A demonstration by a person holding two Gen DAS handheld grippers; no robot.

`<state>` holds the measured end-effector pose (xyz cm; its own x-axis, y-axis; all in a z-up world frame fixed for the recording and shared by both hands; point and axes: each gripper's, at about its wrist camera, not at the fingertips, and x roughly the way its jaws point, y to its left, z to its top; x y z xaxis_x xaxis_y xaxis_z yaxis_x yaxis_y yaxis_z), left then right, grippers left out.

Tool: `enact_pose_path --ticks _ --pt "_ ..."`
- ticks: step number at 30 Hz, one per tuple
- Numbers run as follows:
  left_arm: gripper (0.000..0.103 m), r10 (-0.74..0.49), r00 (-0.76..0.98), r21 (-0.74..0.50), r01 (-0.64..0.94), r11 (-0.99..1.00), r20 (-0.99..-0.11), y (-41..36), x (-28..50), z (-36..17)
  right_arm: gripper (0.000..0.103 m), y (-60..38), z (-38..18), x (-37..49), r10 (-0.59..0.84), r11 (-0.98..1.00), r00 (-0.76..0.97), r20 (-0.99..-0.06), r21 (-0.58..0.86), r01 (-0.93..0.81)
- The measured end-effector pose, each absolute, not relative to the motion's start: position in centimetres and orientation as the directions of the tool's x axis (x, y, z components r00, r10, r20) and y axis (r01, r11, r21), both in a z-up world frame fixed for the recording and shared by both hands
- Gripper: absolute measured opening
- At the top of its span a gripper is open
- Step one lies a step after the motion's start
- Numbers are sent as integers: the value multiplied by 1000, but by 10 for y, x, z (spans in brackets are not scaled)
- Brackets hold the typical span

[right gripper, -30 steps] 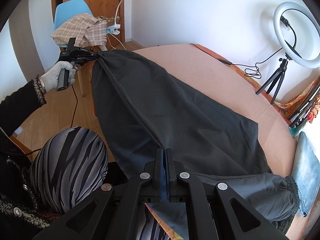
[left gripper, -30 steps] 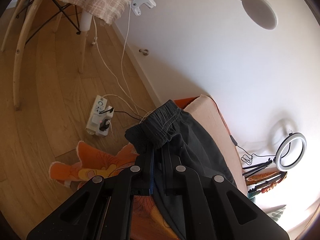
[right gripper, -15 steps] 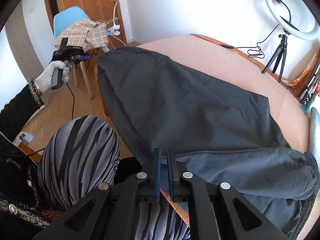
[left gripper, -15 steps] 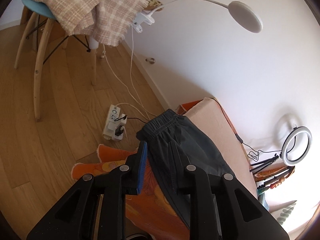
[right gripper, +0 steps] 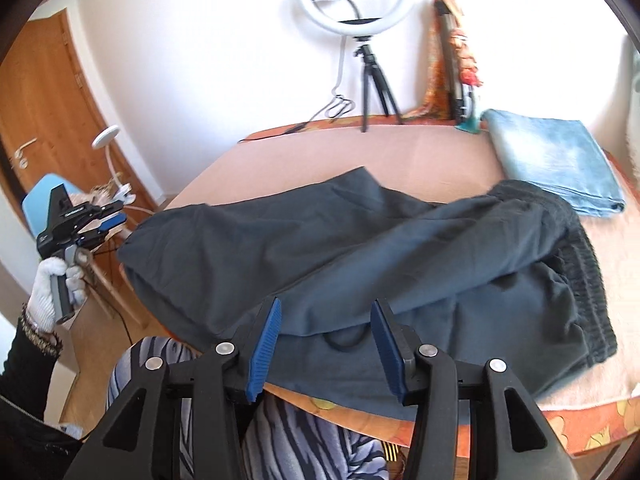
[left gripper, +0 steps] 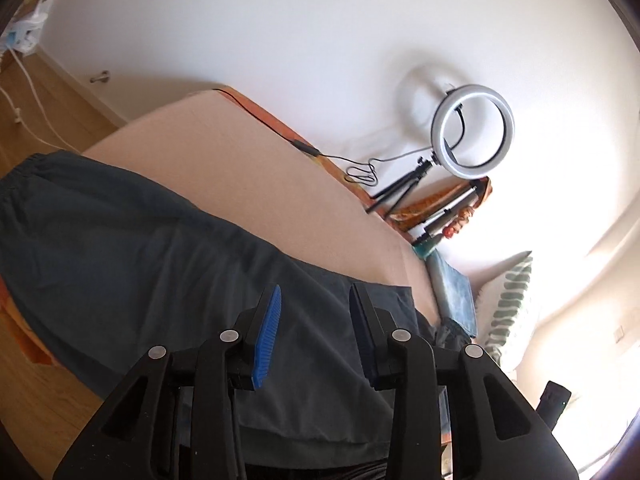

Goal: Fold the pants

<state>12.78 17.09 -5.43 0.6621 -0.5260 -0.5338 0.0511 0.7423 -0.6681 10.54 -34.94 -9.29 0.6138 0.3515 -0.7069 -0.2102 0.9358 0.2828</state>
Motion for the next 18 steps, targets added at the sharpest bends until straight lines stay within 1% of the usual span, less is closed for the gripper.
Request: enact_pose_path --ticks 2,5,9,14,18 --pt "37 -579 615 -671 107 734 -535 138 137 -51 55 -369 -94 103 314 946 623 -716 289 -145" --pt "41 -642 544 -677 172 716 -540 91 153 -48 56 -397 -97 97 251 959 638 -728 274 -65" --pt "42 -718 424 -685 260 681 -553 22 167 -49 59 -427 -100 91 213 957 644 -735 289 12" --pt "42 -766 252 -684 347 642 -591 -72 178 -66 61 -452 -101 93 194 951 644 -740 303 61" --pt "43 -765 136 -696 337 634 -630 -134 195 -93 61 -471 -104 98 198 937 645 -738 335 96"
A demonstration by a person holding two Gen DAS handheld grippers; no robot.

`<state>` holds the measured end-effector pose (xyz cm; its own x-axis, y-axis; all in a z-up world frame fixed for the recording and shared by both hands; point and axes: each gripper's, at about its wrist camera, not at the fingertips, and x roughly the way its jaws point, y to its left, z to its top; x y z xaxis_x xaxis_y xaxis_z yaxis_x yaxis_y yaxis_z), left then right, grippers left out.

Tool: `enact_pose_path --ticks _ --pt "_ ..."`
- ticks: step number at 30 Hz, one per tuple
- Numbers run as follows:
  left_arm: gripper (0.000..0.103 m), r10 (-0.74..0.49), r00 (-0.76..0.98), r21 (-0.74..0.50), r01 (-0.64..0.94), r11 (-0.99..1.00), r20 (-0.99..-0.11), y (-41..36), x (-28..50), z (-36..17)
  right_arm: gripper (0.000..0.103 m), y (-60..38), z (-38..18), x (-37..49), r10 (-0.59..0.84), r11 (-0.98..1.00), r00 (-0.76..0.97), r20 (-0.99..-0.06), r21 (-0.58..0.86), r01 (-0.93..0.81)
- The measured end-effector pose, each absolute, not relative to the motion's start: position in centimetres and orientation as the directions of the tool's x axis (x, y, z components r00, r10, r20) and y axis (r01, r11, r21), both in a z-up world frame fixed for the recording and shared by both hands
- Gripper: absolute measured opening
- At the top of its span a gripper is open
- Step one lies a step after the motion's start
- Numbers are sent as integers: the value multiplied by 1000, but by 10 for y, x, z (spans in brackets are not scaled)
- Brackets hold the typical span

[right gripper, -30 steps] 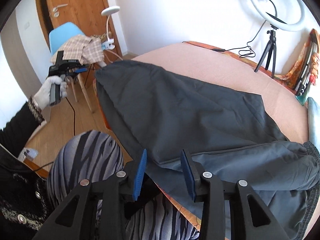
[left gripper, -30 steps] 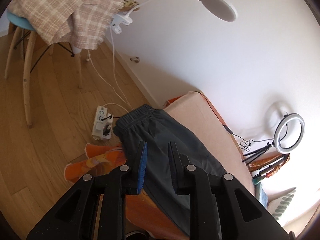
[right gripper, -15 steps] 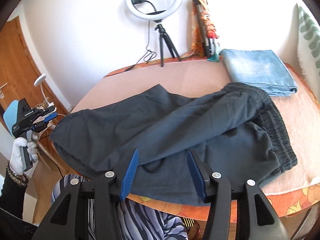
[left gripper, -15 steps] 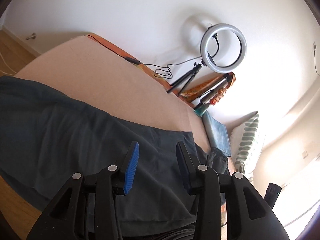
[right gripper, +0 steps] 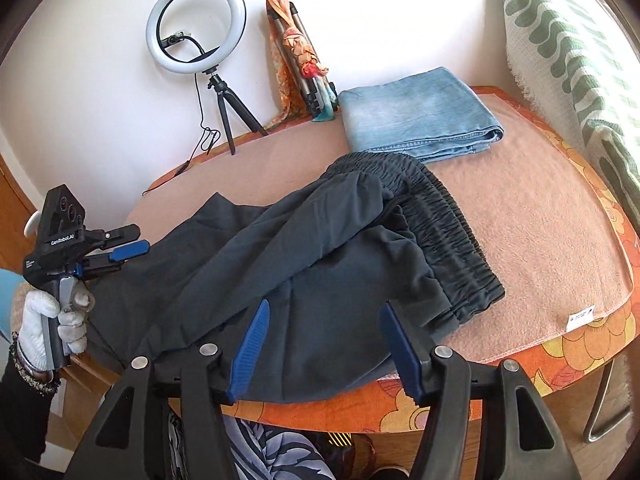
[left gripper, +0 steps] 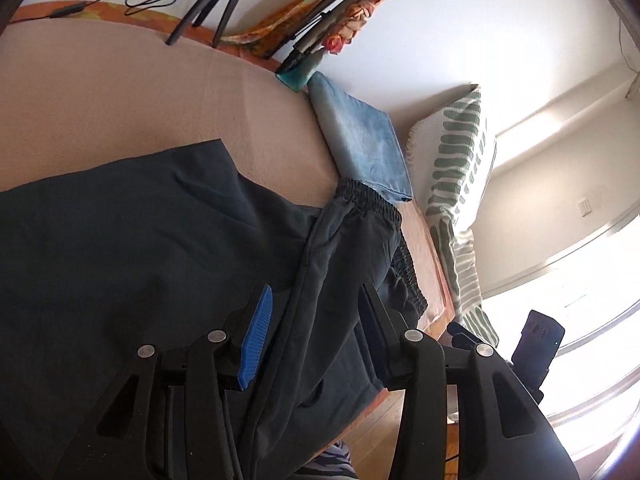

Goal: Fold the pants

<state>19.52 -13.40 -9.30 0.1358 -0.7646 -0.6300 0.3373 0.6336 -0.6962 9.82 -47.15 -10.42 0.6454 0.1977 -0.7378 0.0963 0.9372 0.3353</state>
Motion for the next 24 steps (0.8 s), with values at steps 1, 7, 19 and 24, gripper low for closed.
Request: enact_pose_path --ticks 1,7,19,24 --pt "43 -754 124 -687 337 644 -645 -146 199 -99 62 -475 -105 99 197 935 646 -738 340 103" --pt "43 -723 28 -678 324 660 -690 -195 214 -131 62 -492 -108 103 197 928 644 -739 352 120" --pt "6 -725 52 -625 469 624 -686 -227 206 -129 62 -520 -109 140 216 907 644 -734 394 145" --pt "4 -764 21 -628 554 546 -645 -239 186 -111 62 -530 -105 157 248 880 647 -721 447 161"
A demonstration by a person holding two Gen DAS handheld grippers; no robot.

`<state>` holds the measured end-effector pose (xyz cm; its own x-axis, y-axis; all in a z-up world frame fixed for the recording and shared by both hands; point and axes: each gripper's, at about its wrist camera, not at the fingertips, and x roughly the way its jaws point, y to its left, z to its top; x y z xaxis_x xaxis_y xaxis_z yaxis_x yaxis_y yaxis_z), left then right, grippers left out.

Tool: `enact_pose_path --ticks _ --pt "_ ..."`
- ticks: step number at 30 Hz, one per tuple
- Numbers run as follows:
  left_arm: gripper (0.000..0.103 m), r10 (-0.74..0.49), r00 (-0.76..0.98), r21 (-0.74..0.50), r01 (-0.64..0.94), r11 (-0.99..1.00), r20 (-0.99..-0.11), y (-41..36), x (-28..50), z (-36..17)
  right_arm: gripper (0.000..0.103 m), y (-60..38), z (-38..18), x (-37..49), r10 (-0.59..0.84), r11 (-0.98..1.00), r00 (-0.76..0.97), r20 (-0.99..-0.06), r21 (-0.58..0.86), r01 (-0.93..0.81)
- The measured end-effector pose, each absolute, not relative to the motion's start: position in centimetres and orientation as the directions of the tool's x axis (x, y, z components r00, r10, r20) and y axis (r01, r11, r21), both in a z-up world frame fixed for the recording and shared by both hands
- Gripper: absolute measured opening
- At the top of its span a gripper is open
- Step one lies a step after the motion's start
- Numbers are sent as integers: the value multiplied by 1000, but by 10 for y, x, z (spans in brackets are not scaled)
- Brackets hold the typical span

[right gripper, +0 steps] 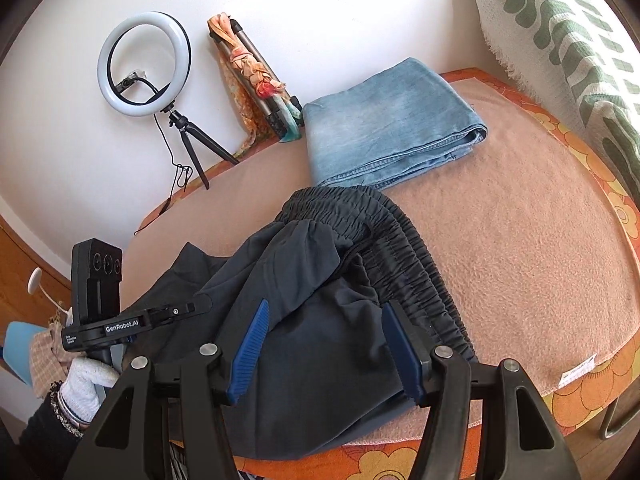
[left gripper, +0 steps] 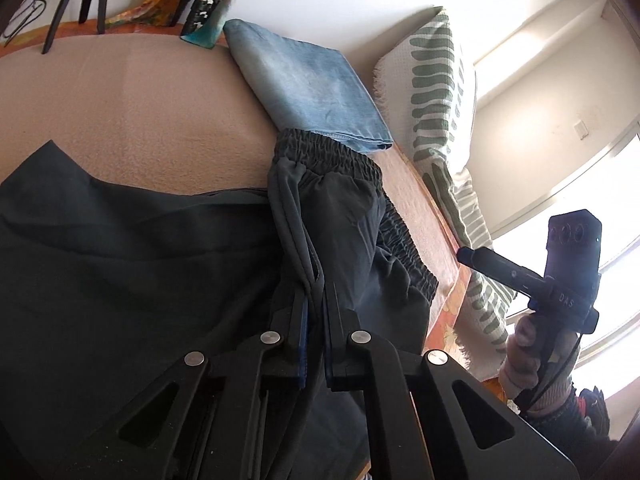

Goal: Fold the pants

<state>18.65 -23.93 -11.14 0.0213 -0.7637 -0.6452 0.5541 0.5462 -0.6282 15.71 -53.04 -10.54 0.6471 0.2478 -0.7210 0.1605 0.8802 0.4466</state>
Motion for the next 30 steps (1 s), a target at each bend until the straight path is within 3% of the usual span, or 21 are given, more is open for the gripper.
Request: enact_pose_path --ticks 5,10,19,23,30 --pt "4 -782 -68 -623 649 437 -619 -261 151 -93 64 -536 -85 180 269 866 658 -704 476 155" --pt "4 -743 -162 -586 729 354 -650 -290 117 -89 67 -530 -74 205 305 851 645 -700 505 145" --pt "4 -680 -227 -553 773 309 -698 -301 93 -98 72 -562 -107 195 327 806 561 -761 534 254" --pt "4 -659 -263 -558 779 286 -704 -302 86 -98 73 -587 -133 178 441 680 563 -699 670 298" --pt "8 -611 -297 -545 794 268 -734 -319 74 -113 74 -602 -140 168 505 586 585 -635 749 308"
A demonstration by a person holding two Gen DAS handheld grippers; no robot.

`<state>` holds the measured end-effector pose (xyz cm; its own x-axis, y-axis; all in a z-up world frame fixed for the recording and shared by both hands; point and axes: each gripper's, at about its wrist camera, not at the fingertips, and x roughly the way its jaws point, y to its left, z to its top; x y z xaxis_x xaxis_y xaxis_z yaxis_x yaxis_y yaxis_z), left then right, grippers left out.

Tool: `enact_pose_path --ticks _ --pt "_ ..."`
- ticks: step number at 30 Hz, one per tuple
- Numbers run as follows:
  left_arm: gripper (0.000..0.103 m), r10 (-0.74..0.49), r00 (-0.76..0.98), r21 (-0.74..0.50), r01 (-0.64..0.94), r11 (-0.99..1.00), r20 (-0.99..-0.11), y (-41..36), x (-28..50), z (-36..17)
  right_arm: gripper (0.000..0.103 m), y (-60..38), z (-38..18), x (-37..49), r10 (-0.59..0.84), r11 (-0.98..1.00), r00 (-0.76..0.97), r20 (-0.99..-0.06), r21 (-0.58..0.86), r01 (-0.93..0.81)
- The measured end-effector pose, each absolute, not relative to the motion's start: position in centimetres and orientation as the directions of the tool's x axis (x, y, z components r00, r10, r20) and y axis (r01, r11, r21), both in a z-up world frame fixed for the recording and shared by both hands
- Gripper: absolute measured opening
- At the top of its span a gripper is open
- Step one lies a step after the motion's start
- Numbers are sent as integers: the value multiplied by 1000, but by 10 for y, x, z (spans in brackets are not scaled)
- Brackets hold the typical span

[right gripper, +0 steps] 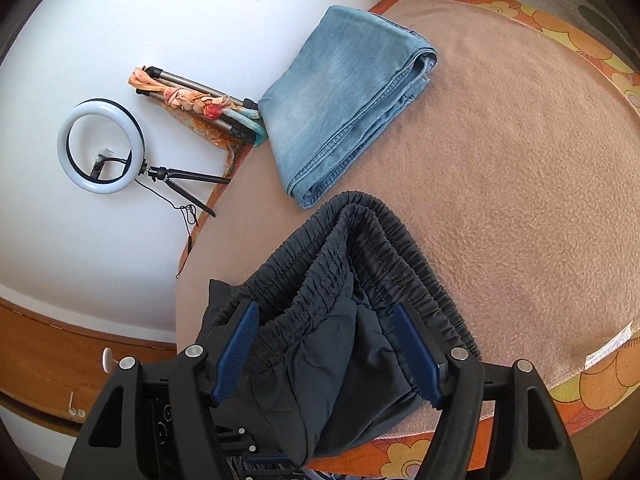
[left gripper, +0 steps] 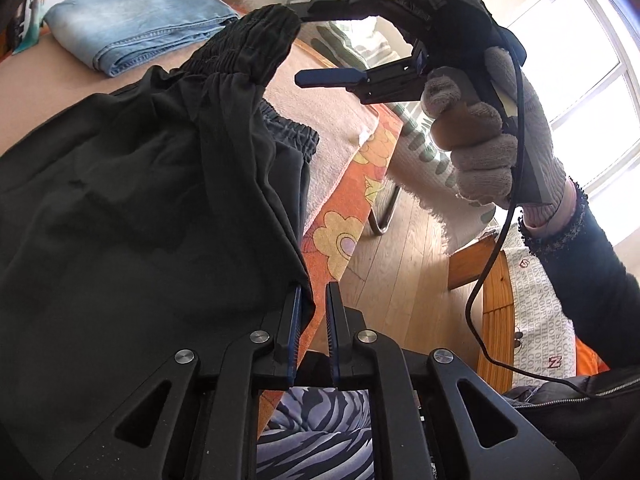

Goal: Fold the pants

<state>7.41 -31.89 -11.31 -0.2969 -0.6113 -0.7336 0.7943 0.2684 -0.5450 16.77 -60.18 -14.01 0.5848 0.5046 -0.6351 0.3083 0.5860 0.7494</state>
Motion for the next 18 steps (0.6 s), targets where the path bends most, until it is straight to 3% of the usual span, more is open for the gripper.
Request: enact_pose_path --ticks 2,4,10,12,14,18 --pt "9 -594 -282 -514 816 264 -754 -320 67 -113 74 -600 -136 169 521 582 581 -625 758 294" --pt "11 -596 -265 -501 822 271 -758 -317 67 -107 75 -595 -132 173 484 653 549 -681 699 292" --pt "12 -713 -107 -490 796 357 -693 -264 95 -62 75 -589 -150 174 430 743 479 -766 601 294" --pt "12 -735 -21 -471 780 412 -678 -226 109 -46 69 -586 -161 172 400 778 452 -797 556 293" --pt "12 -734 63 -448 755 478 -676 -184 119 -34 46 -582 -169 172 371 807 430 -823 515 289" --pt "15 -667 206 -395 667 631 -716 -101 128 -34 28 -576 -168 171 306 856 436 -846 445 263"
